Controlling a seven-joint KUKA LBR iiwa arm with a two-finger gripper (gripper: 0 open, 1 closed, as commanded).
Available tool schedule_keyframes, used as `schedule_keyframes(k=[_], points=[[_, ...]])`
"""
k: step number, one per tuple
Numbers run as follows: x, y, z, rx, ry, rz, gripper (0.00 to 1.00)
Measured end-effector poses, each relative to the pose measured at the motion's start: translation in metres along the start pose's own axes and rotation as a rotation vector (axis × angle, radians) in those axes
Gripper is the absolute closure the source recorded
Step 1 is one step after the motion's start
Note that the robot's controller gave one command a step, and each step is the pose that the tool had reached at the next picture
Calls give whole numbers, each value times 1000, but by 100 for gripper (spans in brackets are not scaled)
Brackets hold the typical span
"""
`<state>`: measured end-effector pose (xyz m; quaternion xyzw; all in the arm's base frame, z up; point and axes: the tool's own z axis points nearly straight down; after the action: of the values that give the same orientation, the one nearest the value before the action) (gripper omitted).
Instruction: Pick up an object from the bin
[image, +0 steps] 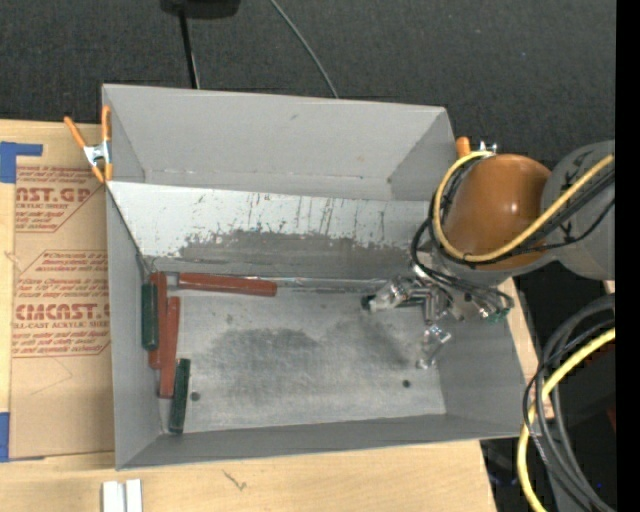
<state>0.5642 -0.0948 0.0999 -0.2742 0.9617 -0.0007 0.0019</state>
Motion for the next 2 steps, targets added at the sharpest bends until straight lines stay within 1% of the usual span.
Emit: schedule_keyframes(k=[1, 2], points=[[-6, -1, -8, -7, 4, 222, 0], [-16, -30, -115, 0, -1, 525, 100]])
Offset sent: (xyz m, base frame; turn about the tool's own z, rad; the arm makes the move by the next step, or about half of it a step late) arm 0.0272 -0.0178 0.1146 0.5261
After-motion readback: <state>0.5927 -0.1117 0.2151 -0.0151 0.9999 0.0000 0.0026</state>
